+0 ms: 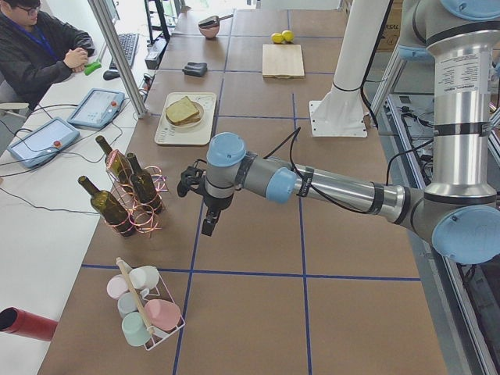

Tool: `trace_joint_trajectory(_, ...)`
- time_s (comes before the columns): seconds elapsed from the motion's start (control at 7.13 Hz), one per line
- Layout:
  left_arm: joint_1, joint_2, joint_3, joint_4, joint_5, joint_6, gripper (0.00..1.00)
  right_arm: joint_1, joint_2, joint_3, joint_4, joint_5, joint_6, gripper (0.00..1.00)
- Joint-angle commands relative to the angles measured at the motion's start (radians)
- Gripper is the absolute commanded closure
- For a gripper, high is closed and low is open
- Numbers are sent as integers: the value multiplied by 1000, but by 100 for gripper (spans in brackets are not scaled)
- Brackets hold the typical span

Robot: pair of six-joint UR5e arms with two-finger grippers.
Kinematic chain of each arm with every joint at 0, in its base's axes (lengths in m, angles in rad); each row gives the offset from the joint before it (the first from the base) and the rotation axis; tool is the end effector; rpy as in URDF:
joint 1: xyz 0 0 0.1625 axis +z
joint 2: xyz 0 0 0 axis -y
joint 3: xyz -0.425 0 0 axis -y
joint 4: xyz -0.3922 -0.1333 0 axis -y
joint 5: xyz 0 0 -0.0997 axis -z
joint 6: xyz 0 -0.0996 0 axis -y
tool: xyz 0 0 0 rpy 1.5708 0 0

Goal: Make sandwich and place on tray

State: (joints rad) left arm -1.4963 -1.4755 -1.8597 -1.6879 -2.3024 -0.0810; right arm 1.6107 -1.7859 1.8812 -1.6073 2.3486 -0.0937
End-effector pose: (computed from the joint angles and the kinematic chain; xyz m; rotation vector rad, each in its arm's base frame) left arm -0.0322 -0.4657 0.5502 0.2394 0.7464 0.1075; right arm 0.0795 -0.4006 0.6054 0.1076 -0.7723 -0.0739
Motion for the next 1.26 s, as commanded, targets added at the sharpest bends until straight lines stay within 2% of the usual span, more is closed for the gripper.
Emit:
trace_joint_trajectory(0.0,-16,23,46,79,-14,100,0,0,2,-10,-3,5,6,0)
trace_joint_trajectory(0.28,-19,58,71,82,-15,138,0,9,-15,-5,9,-6,-9,0)
trace_joint_trajectory(0.56,-85,58,70,71,-23,141,0,9,-15,-2,9,-3,-11,0)
trace_joint_trajectory(0.7,-94,52,95,79,-91,132,0,9,-13,-4,9,-3,-11,0)
trace_joint_trajectory(1.12,-96,52,79,76,-92,138,0,9,-9,-5,9,-3,-9,0)
